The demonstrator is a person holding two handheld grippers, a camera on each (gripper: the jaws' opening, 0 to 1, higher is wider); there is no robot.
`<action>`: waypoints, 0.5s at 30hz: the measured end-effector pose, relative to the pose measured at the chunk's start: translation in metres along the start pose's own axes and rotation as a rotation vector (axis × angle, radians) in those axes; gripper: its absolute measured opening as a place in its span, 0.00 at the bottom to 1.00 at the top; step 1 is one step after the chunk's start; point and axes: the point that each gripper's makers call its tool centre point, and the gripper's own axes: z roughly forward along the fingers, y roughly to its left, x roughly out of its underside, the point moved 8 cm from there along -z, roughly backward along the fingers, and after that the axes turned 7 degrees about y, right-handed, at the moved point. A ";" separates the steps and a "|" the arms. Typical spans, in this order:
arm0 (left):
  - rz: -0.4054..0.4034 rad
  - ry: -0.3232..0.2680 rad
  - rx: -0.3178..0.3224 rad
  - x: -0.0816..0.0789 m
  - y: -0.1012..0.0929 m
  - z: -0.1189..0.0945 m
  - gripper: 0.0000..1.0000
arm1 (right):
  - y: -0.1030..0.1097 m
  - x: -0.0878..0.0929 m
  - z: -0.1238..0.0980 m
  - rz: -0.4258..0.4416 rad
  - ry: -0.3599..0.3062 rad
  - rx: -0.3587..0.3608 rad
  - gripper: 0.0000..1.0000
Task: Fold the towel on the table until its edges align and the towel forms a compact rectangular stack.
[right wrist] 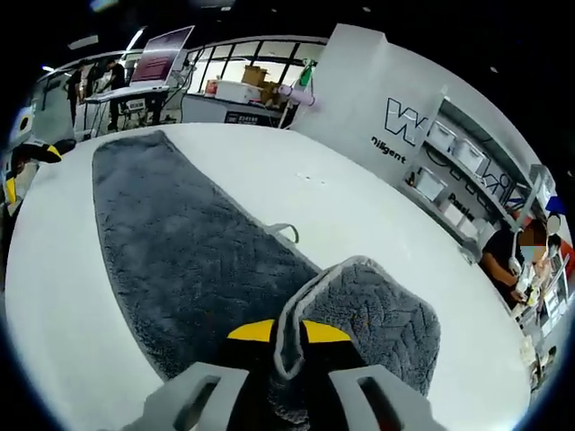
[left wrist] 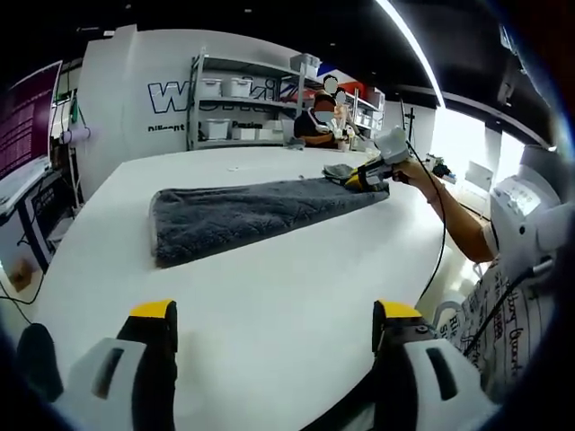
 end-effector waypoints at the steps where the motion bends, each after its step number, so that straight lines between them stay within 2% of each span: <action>1: 0.000 0.001 0.002 0.000 0.000 0.001 0.94 | 0.000 -0.001 0.000 -0.001 -0.004 -0.001 0.07; 15: -0.003 0.002 0.001 0.002 -0.001 0.000 0.92 | 0.010 -0.013 -0.014 0.008 -0.084 -0.032 0.06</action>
